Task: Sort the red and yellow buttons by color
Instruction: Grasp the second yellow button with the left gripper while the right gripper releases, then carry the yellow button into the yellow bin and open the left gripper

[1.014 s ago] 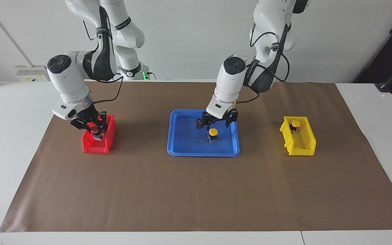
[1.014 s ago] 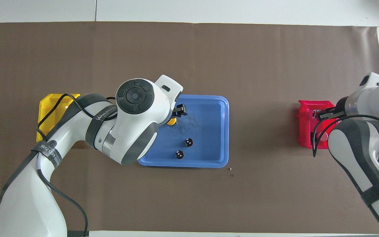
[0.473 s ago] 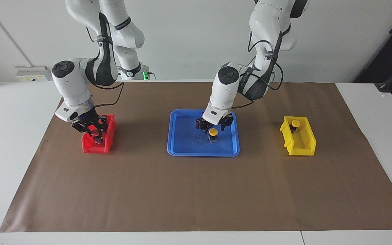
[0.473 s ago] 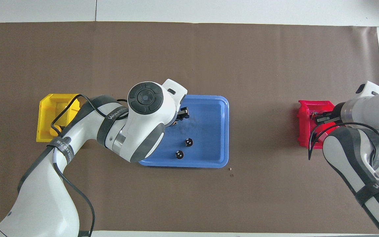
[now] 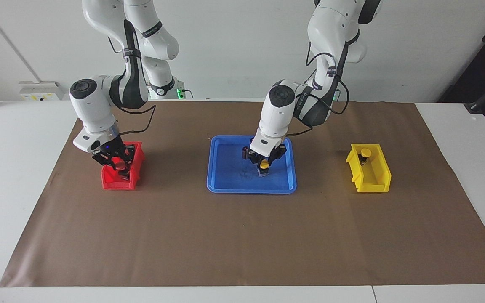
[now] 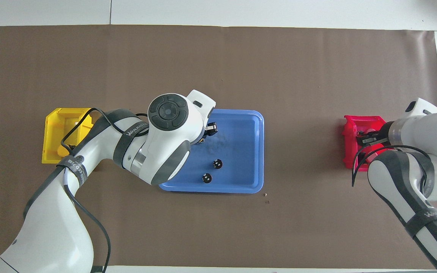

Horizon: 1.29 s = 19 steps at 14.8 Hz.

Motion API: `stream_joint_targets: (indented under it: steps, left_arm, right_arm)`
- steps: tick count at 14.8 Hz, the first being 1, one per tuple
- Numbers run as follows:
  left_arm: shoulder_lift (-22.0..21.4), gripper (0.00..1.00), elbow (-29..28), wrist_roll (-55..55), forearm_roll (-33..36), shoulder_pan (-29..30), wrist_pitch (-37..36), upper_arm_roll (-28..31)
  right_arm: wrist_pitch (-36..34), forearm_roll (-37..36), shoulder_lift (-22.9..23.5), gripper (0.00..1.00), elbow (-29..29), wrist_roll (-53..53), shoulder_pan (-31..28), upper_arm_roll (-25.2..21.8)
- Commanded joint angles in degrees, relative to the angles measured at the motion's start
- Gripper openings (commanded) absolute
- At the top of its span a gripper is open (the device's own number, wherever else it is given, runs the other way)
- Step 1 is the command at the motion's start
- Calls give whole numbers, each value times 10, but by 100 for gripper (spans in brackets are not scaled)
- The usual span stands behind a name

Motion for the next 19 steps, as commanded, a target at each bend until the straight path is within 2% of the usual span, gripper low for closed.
stream_joint_targets:
  steps: [1,3,6,10,13,17,18,19]
  left_arm:
    - [-6,2,96,-8,8,6,-120,10]
    - [-12,1,157,29,10,47,-220,10]
    - [-49,1,157,206,9,149,-284,10]
    - [-62,1,107,434,9,289,-230,10]
    - [-78,2,61,497,9,338,-188,10]
    - [-115,1,-35,508,9,358,-112,10]
    - [-119,1,-57,518,9,362,-95,10]
    - [-126,1,-73,521,9,363,-80,10]
  right_arm:
    - [-97,11,1,100,69,-9,-10,6]
    - [-197,11,-2,100,142,-10,-7,7]
    - [-353,10,-8,100,270,-4,-5,11]
    - [-491,16,-8,100,404,29,-5,10]
    - [-538,14,-9,100,433,65,-8,6]
    - [-532,9,-7,100,432,87,-17,-1]
    - [-532,7,-9,100,428,87,0,-8]
    - [-532,5,-14,100,426,88,50,-54]
